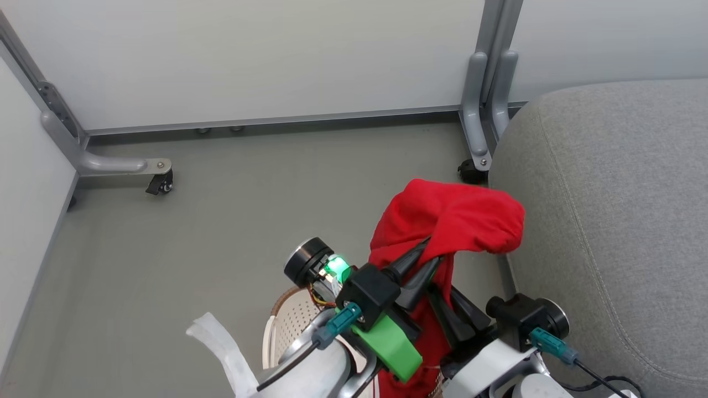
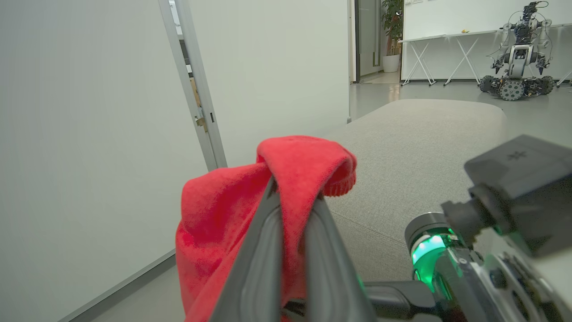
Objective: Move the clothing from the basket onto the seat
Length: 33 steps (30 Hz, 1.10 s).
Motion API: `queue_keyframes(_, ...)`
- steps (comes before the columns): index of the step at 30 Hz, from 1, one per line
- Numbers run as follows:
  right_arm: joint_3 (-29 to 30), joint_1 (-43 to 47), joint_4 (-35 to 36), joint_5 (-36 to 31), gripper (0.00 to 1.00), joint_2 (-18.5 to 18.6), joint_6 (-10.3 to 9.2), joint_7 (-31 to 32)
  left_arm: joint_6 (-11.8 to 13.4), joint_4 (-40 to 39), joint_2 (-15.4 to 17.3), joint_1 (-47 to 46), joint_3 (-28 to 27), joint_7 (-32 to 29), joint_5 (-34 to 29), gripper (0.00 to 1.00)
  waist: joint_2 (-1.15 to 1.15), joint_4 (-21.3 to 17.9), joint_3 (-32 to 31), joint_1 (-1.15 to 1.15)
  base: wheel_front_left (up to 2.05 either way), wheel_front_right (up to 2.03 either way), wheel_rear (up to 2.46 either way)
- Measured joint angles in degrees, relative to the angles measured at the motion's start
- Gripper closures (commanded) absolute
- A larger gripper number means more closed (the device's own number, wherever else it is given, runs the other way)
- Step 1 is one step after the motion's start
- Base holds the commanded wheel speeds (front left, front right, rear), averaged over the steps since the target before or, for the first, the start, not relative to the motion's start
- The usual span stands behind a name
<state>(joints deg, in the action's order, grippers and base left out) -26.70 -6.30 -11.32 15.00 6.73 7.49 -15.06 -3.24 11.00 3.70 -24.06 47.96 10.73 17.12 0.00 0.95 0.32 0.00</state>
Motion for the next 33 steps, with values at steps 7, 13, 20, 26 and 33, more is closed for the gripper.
queue_keyframes(7, -0.08, -0.02, -0.47, 0.12, 1.0, 0.16, 0.0, 0.0, 0.23, 2.38, 0.41, -0.01, -0.68, 0.96, 0.77, 1.0, 0.0, -0.23, 0.02, 0.0, 0.0, 0.0, 0.0)
queue_keyframes(13, -0.03, -0.01, -0.57, 0.6, 1.0, 0.22, 0.0, 0.0, 0.29, 3.56, 0.38, -0.1, -0.63, 1.48, 1.02, 1.0, 0.0, -0.19, 0.05, 0.0, 0.0, 0.0, 0.0)
queue_keyframes(20, -1.46, -0.02, -0.6, 1.78, 1.0, 0.91, 0.0, 0.0, 1.32, 4.37, 0.4, -0.36, -0.58, 1.45, 1.19, 0.0, 0.0, -0.43, 0.27, 0.0, 0.0, 0.0, 0.0)
queue_keyframes(26, -1.79, -0.02, -0.64, 2.48, 1.0, 1.34, 0.0, 0.0, 1.83, 4.83, 0.6, -0.41, -0.56, 1.54, 1.19, 0.0, 0.0, -0.69, 0.31, 0.0, 0.0, 0.0, 0.0)
queue_keyframes(33, -1.55, 0.12, -0.65, 2.5, 1.0, 1.63, 0.0, 0.0, 2.52, 5.26, 0.76, -0.4, -0.36, 1.79, 1.19, 0.0, 0.0, -1.08, 0.22, 0.0, 0.0, 0.0, 0.0)
